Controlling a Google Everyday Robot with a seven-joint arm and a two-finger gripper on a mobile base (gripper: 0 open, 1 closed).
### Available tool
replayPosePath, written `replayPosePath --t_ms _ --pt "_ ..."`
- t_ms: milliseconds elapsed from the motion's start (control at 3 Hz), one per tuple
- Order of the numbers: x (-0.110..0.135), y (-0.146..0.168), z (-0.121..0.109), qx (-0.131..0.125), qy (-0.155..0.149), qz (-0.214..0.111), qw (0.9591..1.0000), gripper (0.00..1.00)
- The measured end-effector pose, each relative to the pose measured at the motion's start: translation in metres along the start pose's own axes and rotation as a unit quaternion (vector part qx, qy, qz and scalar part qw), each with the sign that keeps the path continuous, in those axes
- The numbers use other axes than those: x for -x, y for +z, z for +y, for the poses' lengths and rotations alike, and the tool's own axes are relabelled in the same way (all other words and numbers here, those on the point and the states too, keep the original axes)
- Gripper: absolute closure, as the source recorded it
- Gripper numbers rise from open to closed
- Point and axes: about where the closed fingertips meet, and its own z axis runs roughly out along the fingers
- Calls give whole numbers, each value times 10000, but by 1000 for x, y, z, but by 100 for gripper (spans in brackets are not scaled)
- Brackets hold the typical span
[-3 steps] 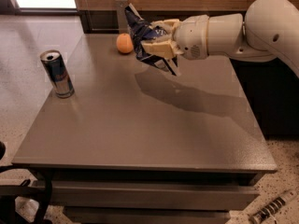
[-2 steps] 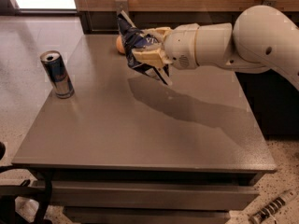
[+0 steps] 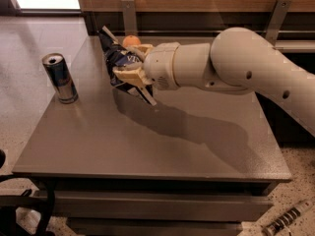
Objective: Move blue chip bag near redbull can
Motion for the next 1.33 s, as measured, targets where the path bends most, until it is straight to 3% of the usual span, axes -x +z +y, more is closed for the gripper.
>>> replayPosePath --t_ms 333,667,1000,1333 --pt "-6 33 11 171 62 -97 9998 100" --pt "-5 35 13 194 52 -104 9997 82" --pt "-3 35 15 209 36 -104 9997 50" --pt "-2 36 16 220 28 -106 9997 28"
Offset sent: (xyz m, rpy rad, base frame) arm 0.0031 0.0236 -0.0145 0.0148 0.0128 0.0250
